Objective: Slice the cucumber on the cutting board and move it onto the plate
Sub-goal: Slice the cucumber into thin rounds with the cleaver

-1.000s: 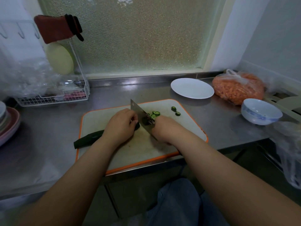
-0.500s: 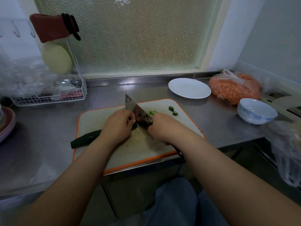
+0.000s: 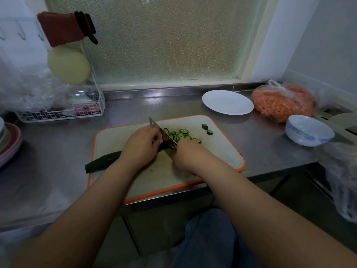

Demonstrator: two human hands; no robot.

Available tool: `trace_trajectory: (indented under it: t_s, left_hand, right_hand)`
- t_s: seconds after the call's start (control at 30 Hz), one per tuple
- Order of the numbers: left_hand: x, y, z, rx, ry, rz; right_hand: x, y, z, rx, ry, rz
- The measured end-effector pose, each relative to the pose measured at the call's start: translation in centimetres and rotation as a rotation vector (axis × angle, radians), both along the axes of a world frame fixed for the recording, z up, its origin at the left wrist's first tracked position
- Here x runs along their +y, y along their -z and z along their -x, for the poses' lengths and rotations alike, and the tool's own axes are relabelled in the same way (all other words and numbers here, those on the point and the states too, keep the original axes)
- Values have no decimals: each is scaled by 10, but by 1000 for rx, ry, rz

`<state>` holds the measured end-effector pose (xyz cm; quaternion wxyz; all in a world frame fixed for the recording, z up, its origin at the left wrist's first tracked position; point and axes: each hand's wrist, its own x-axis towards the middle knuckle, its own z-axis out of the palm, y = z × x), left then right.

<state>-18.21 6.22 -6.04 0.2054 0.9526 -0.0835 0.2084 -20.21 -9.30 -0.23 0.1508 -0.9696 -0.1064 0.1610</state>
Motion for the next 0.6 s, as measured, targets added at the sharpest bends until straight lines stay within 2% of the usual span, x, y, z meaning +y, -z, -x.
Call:
trace_trajectory:
  t_s: [0.13, 0.3, 0.43, 0.5, 0.6]
  left_hand:
    - [2, -6, 3, 49, 14, -32]
    - [15, -9, 15, 250, -17, -55]
    - [17, -7, 17, 277, -43, -53]
    - [14, -9, 15, 206, -54, -16]
    - [6, -23, 14, -187, -86, 19]
  right_hand:
    - [-4, 3, -5, 13, -8, -19]
    - [-21, -3, -10, 14, 7, -68]
    - [-39, -9, -15, -33, 30, -159]
    - [-48, -15, -16, -80, 33, -218]
    - [-58, -19, -17, -166, 5, -234]
